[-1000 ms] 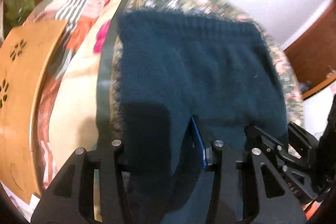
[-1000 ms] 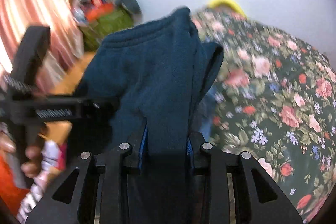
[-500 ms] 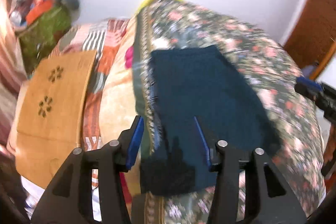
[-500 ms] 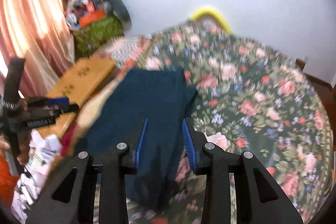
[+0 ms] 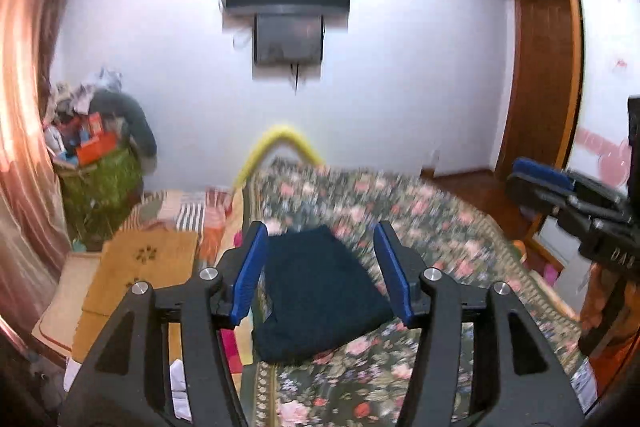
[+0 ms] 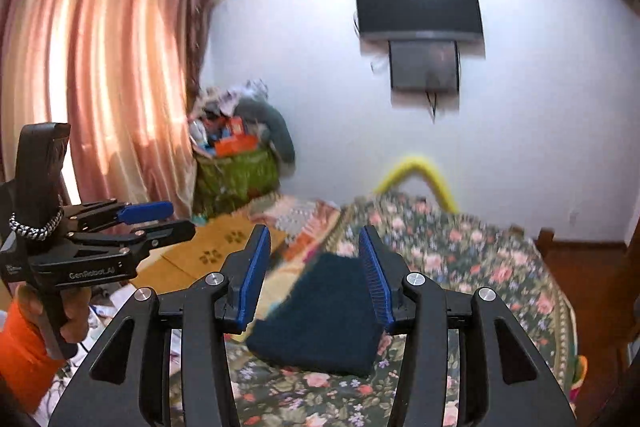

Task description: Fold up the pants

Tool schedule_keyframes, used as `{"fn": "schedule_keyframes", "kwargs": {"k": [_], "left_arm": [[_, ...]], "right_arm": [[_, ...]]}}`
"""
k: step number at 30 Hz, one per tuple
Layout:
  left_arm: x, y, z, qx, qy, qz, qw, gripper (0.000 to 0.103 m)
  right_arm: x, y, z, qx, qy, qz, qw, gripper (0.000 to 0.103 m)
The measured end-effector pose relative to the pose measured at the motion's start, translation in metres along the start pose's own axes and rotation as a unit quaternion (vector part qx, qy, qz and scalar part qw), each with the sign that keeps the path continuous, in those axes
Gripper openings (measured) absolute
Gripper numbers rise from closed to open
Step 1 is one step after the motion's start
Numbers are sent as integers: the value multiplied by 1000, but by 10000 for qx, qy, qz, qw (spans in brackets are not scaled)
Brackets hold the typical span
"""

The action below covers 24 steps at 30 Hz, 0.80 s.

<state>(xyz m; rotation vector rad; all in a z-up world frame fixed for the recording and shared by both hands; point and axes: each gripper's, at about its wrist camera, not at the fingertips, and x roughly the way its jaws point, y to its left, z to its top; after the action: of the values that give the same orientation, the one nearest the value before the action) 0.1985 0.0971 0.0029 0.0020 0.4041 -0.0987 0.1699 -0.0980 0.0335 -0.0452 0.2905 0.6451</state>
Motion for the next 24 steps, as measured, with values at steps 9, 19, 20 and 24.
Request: {"fn": "schedule_keyframes", "kwargs": {"k": [9,19,20,24], "left_arm": [[-98,-40,-26,74,-966,389,9945,83],[-135,-47,-52,-275,-1145,382,9923,103],[-136,-47,-54,-296,-1133,389,9924,103],[-134,-46,-55,-322,-1065,510,9925,103]], "right_arm": [[-68,36,-17,152,-554,-23,9983,43],[-89,49,-31,76,-729,-455,9963,102],[-91,50,-32,59,-742,-491,9960,103],[-94,50,-33,82,-733,-534,9958,103]]}}
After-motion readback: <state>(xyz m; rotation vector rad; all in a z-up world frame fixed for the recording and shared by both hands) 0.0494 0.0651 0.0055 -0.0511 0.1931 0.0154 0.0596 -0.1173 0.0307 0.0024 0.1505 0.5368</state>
